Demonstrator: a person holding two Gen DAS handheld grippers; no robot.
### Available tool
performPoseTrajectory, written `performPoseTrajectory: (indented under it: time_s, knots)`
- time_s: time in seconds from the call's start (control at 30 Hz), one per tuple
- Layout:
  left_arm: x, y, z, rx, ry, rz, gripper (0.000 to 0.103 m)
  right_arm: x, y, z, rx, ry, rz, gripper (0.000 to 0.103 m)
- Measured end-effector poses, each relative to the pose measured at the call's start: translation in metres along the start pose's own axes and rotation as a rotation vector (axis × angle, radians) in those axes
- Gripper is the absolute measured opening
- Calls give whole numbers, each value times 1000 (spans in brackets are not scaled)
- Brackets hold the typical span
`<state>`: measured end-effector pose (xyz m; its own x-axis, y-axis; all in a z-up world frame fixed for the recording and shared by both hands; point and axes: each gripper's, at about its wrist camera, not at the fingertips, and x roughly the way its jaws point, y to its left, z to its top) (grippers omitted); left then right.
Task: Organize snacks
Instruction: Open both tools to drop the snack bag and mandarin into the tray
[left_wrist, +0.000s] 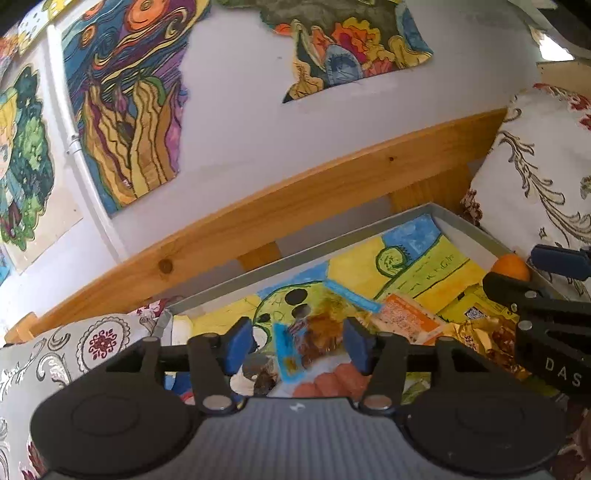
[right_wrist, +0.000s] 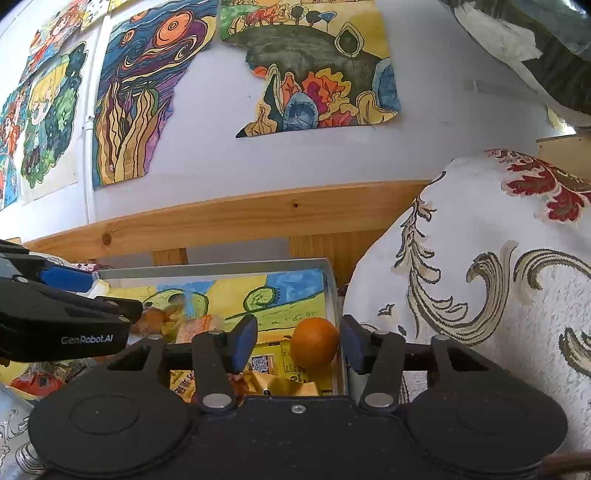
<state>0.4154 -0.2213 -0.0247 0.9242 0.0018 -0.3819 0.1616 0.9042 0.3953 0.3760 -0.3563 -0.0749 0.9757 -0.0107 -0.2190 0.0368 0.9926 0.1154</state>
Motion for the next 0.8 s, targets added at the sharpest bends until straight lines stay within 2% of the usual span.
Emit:
performPoseTrajectory:
  time_s: [0.1,0.17,0.37,0.53,0.7,0.8]
  knots:
    - [-4,7,1,-40,-4,11,72,-2,0,2,1,-4,-4,60]
    - [-7,12,1,-67,-8,24,84,-5,1,5,1,-11,-5,64]
    - [-24,25,-1,-96,-31,81,96,-19,3,14,4,-34,0,78]
    - [-42,40,2,-137,-44,112,102,-32,6,21,-2,-42,10,84]
    - [-61,58,2,-212,-34,114,102,-48,8,28,15,-32,26,94]
    - [-72,66,2,-252,-22,112,102,-60,10,33,8,-29,29,96]
